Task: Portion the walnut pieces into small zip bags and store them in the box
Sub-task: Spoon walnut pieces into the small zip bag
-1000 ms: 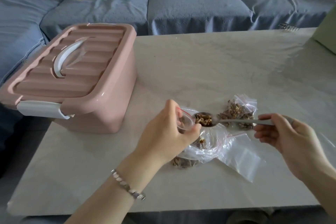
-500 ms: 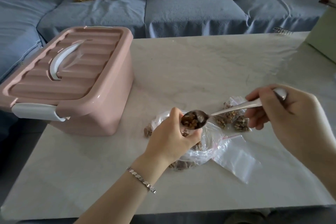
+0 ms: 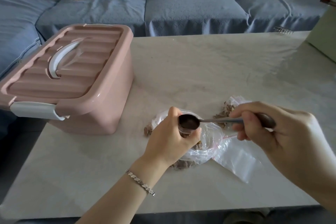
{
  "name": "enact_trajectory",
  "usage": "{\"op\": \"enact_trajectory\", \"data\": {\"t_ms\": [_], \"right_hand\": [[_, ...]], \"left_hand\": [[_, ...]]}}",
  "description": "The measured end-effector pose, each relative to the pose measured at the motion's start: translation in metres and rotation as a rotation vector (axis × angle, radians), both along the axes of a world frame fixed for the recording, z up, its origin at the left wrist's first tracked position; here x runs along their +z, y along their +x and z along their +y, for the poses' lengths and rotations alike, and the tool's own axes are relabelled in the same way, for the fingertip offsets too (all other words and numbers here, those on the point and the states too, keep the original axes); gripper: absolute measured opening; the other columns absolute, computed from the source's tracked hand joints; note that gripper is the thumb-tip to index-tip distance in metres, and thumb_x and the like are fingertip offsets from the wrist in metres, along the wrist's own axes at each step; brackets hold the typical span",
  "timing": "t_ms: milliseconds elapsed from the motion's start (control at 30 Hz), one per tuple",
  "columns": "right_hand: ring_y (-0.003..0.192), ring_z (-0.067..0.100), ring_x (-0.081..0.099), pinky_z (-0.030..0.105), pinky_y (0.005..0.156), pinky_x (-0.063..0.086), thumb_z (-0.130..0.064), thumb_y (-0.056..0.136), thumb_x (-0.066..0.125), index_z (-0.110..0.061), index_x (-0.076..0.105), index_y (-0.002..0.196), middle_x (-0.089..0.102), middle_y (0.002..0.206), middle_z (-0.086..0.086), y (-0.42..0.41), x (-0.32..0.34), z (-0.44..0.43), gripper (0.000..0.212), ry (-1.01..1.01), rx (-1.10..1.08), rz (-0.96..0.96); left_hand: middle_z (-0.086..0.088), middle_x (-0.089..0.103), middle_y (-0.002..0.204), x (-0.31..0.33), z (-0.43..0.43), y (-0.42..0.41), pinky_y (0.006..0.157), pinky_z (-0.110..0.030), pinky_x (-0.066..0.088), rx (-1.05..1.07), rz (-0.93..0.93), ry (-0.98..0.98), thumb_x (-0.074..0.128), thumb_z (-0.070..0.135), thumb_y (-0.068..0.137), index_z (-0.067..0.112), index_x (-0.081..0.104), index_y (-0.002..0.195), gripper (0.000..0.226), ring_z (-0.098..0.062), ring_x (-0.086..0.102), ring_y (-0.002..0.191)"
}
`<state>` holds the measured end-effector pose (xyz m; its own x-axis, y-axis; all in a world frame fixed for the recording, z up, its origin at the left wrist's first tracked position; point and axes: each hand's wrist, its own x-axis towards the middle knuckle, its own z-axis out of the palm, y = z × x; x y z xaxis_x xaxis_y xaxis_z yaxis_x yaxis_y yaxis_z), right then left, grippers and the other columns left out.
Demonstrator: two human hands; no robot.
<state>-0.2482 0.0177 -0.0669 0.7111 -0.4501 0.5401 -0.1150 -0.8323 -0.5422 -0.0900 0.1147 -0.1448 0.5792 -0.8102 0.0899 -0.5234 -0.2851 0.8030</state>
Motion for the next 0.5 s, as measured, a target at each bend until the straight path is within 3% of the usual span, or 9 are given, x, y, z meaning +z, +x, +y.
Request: {"op": "enact_trajectory", "data": {"t_ms": [133,267,400,500], "right_hand": [[0.065,-0.003,0.064,0.012,0.058,0.050,-0.036,0.093,0.041,-0.026,0.063,0.084,0.063,0.060,-0.007,-0.002,-0.001,-0.004,0.026,0.090,0.016,-0.065],[0.056,0.007,0.063,0.013,0.058,0.049,-0.056,0.091,0.038,-0.037,0.060,0.084,0.066,0.070,-0.011,-0.010,-0.011,-0.013,0.030,0.310,-0.042,-0.199],[0.062,-0.001,0.065,0.007,0.061,0.049,-0.057,0.088,0.040,-0.037,0.060,0.085,0.066,0.082,-0.016,-0.008,-0.055,-0.014,0.028,0.352,-0.064,-0.072],[0.072,0.000,0.066,0.012,0.067,0.052,-0.064,0.087,0.036,-0.038,0.062,0.094,0.065,0.094,-0.017,-0.008,-0.089,-0.013,0.038,0.410,-0.048,0.021]], "left_hand": [[0.020,0.055,0.068,0.000,0.005,0.002,0.055,-0.008,0.039,-0.004,-0.101,-0.035,0.065,0.045,0.073,0.036,0.032,0.077,0.035,0.010,0.055,0.067],[0.015,0.060,0.082,-0.008,0.027,0.011,0.065,-0.020,0.050,0.053,-0.108,-0.057,0.051,0.061,0.066,0.030,0.038,0.086,0.038,0.002,0.060,0.079],[0.009,0.060,0.080,-0.017,0.052,0.016,0.063,-0.024,0.051,0.158,-0.073,0.069,0.058,0.055,0.071,0.028,0.039,0.086,0.036,-0.004,0.062,0.072],[0.008,0.060,0.082,-0.028,0.061,0.017,0.067,-0.031,0.050,0.195,-0.011,0.208,0.063,0.048,0.077,0.023,0.039,0.086,0.036,-0.009,0.060,0.074]]}}
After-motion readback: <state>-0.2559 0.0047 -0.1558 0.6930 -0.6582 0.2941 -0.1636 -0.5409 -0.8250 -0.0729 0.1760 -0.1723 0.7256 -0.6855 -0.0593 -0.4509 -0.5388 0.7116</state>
